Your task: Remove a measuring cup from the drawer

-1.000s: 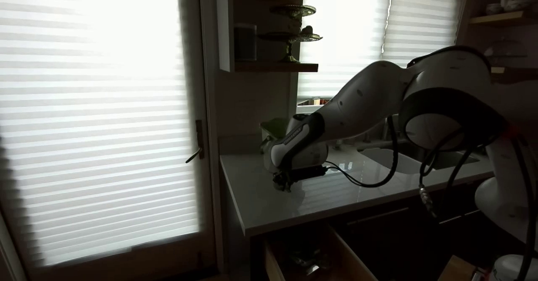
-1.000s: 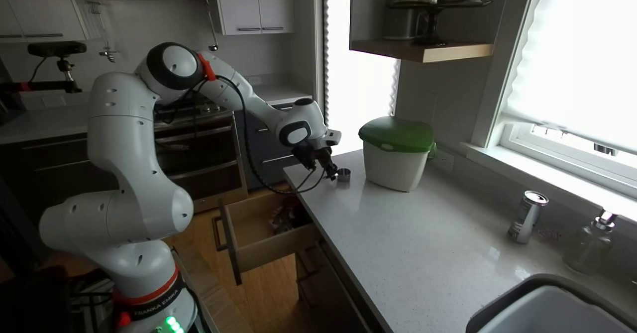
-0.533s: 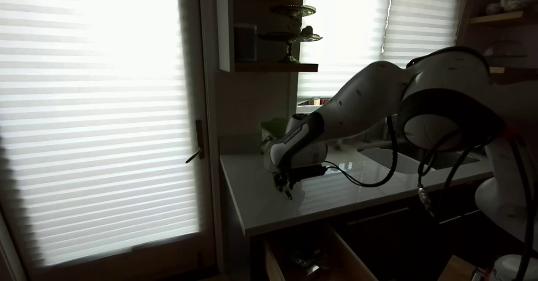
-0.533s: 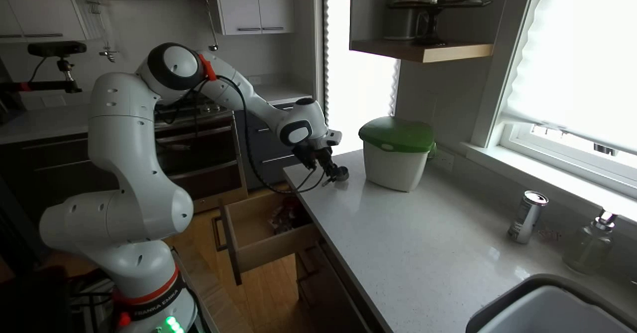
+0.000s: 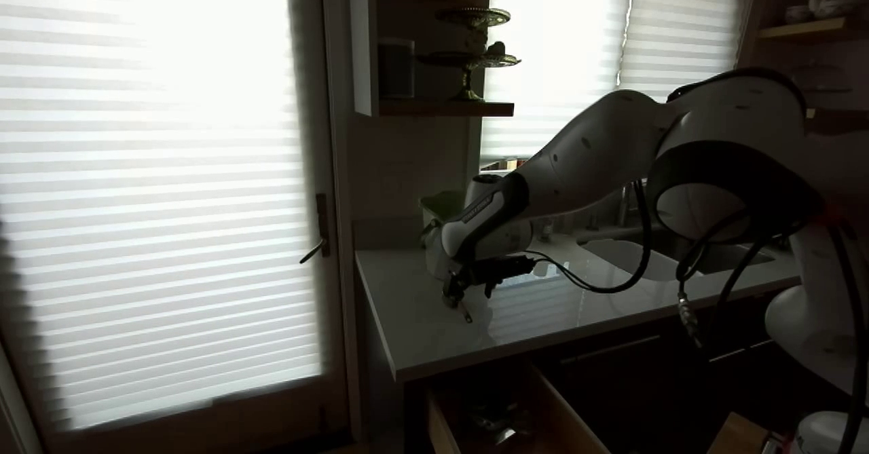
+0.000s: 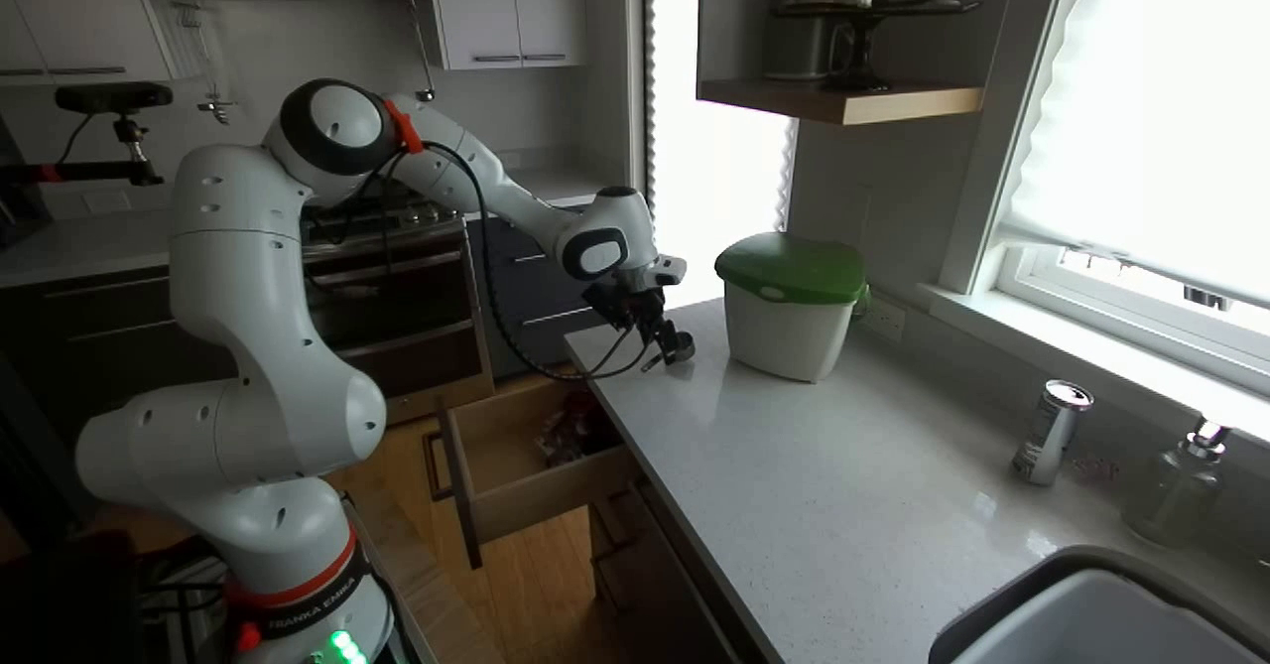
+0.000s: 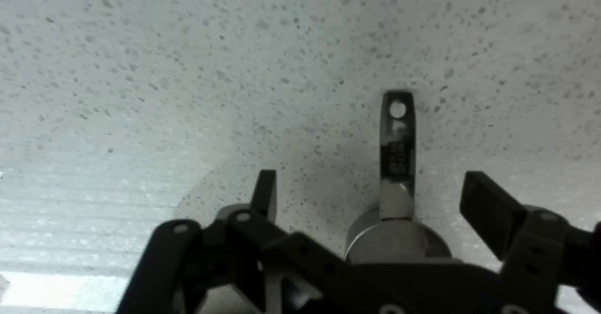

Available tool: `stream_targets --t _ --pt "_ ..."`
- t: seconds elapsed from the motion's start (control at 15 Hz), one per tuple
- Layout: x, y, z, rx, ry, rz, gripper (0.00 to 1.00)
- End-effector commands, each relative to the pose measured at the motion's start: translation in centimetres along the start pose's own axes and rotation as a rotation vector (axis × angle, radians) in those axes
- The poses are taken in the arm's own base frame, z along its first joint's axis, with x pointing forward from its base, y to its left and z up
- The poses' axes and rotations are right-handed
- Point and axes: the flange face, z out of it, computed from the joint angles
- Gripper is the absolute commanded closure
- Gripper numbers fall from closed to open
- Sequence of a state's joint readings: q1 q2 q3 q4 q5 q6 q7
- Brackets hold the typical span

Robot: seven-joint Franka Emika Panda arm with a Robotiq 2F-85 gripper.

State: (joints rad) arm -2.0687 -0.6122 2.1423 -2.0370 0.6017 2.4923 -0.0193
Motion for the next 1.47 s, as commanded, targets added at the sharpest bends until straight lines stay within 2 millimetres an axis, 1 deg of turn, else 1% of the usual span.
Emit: stream_targets --t 0.0,0.27,0.4,0.6,0.8,0.87,0.93,1.07,1.4 --pt "-2.3 0.6 -2.6 -0.044 -0.14 -0.029 0.0" --pt "-5.6 1.0 -6.1 -0.063 -0.287 -0.113 0.0" --pt "-7.5 1.1 -7.4 -0.032 -0.325 -0.168 0.0" --pt "-9.7 0.7 -8.7 0.031 -0.347 -0.237 0.0" --pt "-11.3 -0.1 -9.3 0.109 -0.353 -0.323 0.0" --pt "-11.6 -0.4 -10.4 0.14 -0.321 -0.356 0.0" --pt "-10.6 -0.3 -10.3 0.083 -0.334 -0.297 0.0" --pt "-11.3 -0.5 -10.1 0.118 -0.34 -0.339 0.0" --pt "-11.4 -0.6 -10.2 0.127 -0.339 -0.354 0.0"
